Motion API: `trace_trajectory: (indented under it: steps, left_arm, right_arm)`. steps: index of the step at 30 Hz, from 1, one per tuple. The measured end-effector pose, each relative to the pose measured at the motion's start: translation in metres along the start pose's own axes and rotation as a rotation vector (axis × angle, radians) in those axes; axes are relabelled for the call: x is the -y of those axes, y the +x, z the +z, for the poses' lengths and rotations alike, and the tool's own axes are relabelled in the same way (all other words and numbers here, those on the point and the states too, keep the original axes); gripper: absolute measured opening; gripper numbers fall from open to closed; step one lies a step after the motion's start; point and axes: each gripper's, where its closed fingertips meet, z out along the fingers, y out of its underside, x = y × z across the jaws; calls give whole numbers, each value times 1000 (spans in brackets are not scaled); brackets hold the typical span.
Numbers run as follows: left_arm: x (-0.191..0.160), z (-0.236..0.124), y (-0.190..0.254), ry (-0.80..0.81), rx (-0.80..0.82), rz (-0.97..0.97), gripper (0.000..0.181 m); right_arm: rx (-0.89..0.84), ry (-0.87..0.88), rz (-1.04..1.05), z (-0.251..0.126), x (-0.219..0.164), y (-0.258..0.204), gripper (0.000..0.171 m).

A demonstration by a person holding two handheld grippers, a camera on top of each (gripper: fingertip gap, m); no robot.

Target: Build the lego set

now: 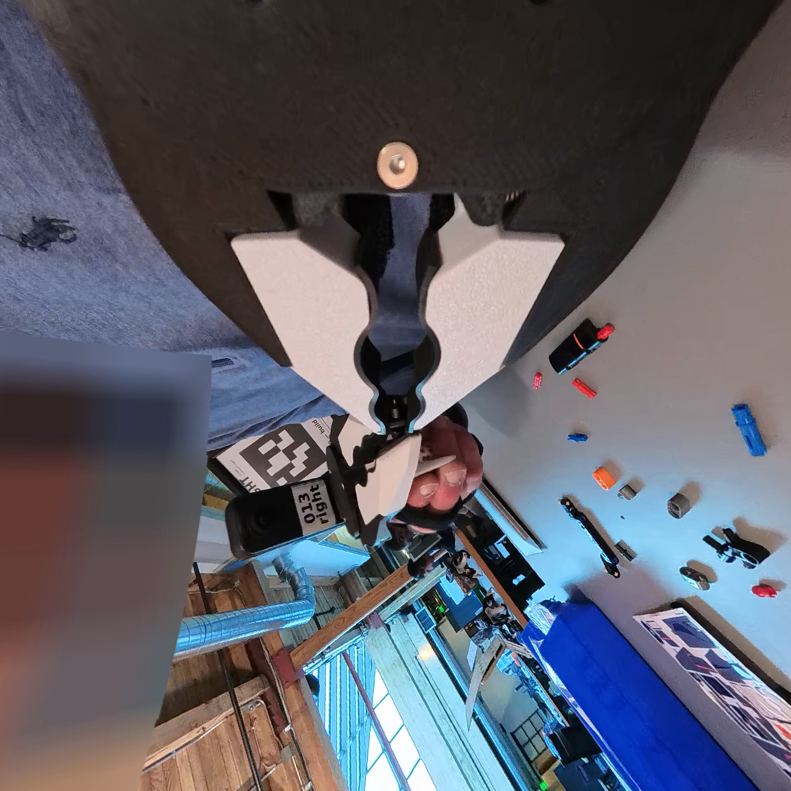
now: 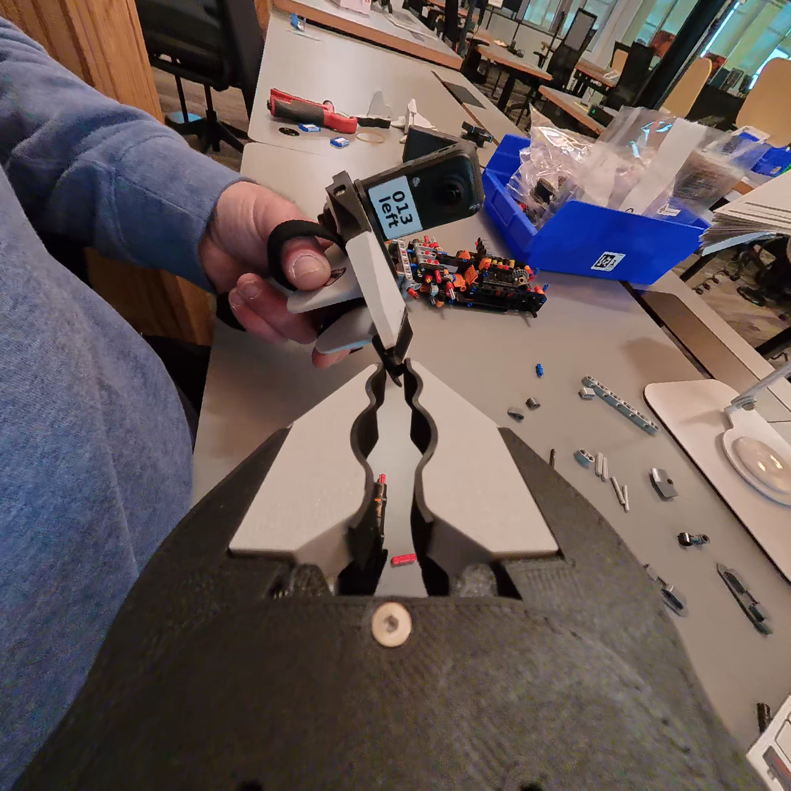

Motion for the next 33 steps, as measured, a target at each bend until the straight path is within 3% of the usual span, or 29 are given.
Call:
trace_trajectory:
  steps: [13,18,22,33]
  left_arm:
    - [20,2,1,57,112,172,10]
    - [12,9,2,-37,193,358,17]
    - [8,13,2,-83,250,463,16]
    - [6,13,4,-55,226,429,4]
  right_arm:
    - [-16,97,130,-15,5,11,4]
    - [92,193,405,-20,7,17,4]
    - [164,205,492,-19,6,13,4]
    - [212,183,524,-17,6,7,5]
